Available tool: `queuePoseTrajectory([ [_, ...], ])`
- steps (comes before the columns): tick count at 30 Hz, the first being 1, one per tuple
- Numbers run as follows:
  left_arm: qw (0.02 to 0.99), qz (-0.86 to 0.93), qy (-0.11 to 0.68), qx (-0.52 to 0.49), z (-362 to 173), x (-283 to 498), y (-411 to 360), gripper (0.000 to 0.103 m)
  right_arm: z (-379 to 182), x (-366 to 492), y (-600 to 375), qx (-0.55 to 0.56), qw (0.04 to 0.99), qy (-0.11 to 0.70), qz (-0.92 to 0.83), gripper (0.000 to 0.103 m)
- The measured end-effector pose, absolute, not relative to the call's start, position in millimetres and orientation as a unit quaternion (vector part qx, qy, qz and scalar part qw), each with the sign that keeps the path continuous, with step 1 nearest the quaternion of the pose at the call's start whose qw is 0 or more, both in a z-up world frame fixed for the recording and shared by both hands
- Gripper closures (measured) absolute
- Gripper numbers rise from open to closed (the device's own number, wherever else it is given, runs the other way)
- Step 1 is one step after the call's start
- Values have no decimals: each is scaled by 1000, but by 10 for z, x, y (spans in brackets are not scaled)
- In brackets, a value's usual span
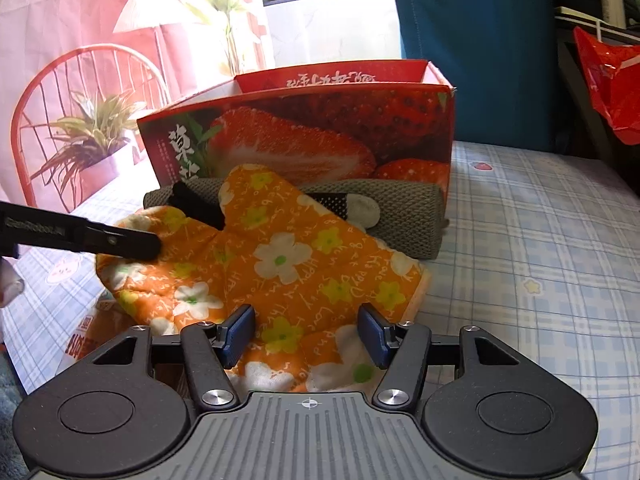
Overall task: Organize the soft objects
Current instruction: 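Move the left gripper to the orange floral oven mitt and close on it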
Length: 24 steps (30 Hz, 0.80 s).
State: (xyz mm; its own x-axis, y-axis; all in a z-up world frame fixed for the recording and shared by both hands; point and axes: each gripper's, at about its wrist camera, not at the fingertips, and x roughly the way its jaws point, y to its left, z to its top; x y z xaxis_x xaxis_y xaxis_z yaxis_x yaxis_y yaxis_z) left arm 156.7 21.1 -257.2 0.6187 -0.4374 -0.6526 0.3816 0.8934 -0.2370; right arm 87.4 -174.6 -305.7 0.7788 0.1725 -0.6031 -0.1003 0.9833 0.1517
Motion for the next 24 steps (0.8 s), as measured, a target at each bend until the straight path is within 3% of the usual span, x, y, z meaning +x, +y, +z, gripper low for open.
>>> queuePoseTrajectory([
  [3,901,-226,369,-32,-2507,1474,203,82,-3045,849,-1777,64,943,319,67,37],
  [24,904,-202,376,-10,-2723,1131,281,74,-3225,808,-1882,102,931,347,54,30],
])
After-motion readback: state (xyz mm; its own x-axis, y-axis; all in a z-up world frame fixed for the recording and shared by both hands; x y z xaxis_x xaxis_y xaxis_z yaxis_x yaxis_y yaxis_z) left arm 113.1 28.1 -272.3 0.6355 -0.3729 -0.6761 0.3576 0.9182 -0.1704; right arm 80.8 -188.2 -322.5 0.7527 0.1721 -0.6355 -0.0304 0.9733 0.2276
